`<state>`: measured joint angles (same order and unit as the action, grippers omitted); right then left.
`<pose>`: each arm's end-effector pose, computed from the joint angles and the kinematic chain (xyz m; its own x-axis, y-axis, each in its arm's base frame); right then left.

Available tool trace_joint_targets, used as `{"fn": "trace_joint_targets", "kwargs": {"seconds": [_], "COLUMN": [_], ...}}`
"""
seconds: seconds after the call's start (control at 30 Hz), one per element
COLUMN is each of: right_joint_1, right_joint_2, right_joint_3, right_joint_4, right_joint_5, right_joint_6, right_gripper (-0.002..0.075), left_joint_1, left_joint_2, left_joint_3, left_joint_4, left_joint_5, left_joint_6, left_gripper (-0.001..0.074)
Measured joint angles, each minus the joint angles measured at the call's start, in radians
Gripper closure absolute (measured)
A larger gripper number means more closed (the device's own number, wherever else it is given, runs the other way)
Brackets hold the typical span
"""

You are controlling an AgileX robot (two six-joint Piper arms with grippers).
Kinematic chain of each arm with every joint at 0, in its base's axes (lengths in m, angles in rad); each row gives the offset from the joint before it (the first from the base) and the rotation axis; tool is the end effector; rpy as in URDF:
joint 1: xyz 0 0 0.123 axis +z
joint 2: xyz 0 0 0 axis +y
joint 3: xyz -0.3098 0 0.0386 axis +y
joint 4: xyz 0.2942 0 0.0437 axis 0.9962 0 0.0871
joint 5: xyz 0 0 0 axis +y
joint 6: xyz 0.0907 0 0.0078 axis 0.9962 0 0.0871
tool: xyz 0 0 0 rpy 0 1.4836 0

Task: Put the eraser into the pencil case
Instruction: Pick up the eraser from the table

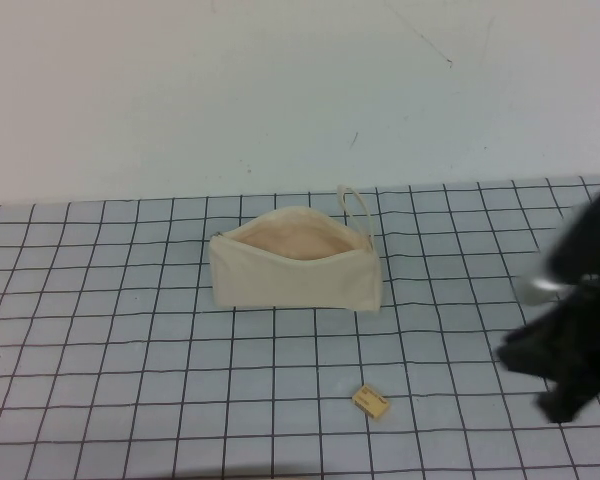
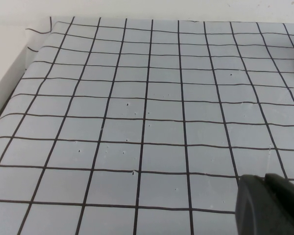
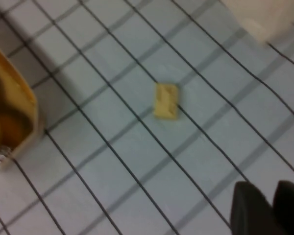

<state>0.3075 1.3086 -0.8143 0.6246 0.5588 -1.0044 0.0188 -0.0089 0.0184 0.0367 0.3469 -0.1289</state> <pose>0.2697 0.1153 0.2645 -0.4478 -0.5813 -0.6794 -0.7505 0.6573 -0.0677 0.0722 0.0025 0.1754 -0.2616 -0.0992 -0.9601 -0.0557 0.9946 -0.0876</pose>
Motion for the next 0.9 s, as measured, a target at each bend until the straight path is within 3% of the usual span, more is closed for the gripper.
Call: {"fn": "trace_joint_targets", "kwargs": {"seconds": [0.2,0.37,0.9], "right_joint_1": [0.191,0.255,0.264], "right_joint_2": [0.226,0.401,0.662], "right_joint_3": [-0.149,-0.247,-0.363], "right_joint_4": [0.002,-0.001,-0.119], "right_joint_5": [-0.036,-0.052,-0.083], "right_joint_6": [0.022,0.077,0.081], "right_gripper": [0.0428,0.0305,0.0279], "left_joint_1": [0.0,0.0,0.0], "left_joint_2": [0.0,0.0,0.0], "left_joint_3": [0.0,0.0,0.0], "left_joint_4": [0.0,0.0,0.0], "left_joint_5": [0.0,0.0,0.0], "left_joint_6": [0.0,0.0,0.0], "left_gripper": [0.0738,0.0738,0.0738]}}
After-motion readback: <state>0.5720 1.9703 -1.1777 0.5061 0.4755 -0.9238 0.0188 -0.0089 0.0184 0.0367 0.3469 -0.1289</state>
